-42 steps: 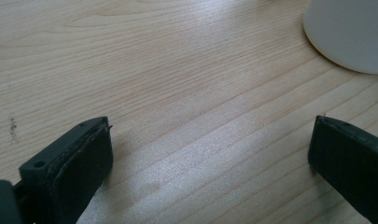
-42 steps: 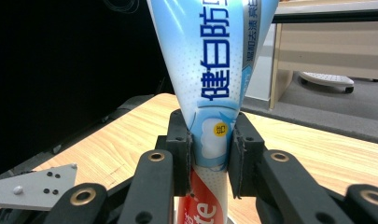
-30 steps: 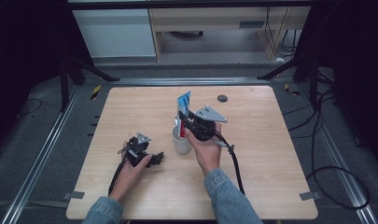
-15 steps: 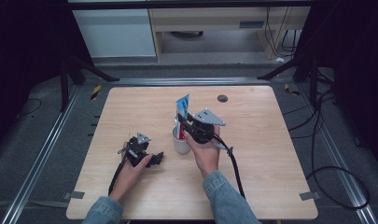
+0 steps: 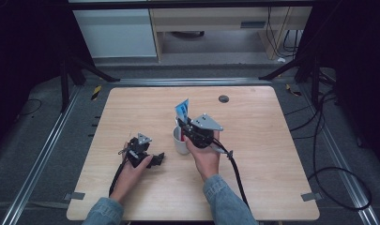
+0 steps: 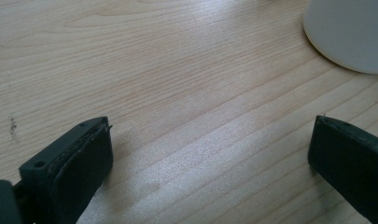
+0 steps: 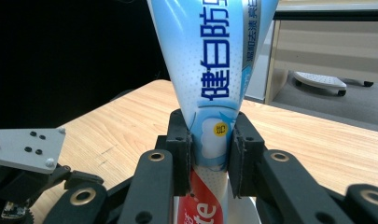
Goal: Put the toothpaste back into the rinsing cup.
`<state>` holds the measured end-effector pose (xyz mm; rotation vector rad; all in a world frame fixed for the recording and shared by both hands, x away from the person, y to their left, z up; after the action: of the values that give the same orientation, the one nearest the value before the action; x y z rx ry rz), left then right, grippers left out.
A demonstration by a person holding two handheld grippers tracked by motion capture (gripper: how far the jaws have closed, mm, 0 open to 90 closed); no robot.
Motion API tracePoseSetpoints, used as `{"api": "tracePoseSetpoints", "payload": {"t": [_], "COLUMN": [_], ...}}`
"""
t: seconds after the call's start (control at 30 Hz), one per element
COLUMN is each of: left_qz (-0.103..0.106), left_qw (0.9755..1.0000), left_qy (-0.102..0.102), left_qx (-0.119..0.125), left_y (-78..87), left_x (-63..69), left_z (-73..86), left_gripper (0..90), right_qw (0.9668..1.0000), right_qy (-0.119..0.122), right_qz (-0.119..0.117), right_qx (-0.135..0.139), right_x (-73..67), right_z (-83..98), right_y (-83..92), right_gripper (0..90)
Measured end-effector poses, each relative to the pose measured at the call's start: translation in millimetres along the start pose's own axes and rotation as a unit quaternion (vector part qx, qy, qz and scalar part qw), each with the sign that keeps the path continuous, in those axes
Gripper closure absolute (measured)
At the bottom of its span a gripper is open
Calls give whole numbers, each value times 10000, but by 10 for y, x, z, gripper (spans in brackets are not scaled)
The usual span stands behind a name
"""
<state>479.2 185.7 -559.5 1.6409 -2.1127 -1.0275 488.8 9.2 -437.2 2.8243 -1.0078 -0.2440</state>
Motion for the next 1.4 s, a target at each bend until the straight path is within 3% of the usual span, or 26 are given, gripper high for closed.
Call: {"api": "tracePoseSetpoints", "payload": {"t": [1.4], "left_qz": [14], "left_qw": [10000], "left_qy": [-22], "left_qx": [1], "left_y": [1], "left_x": [2], "left_z": [1], "left_gripper": [0], "right_qw": [9999], "right_qy": [-126], "right_qz": [1], "right_qx": [-116], "right_x": [35], "right_z": [212], "right_y": [-37], "right_gripper": [730]}}
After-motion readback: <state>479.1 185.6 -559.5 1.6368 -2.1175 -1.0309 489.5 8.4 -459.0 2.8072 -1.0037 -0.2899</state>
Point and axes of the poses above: each handheld gripper's, and its own axes: y roughly backward along the jaws, z roughly out of its underside, x roughly to its right, the point moved 7 cm from there along -y, roughly forward along the jaws, and after that the axes turned 15 degrees about -z, right-handed, at the moved point
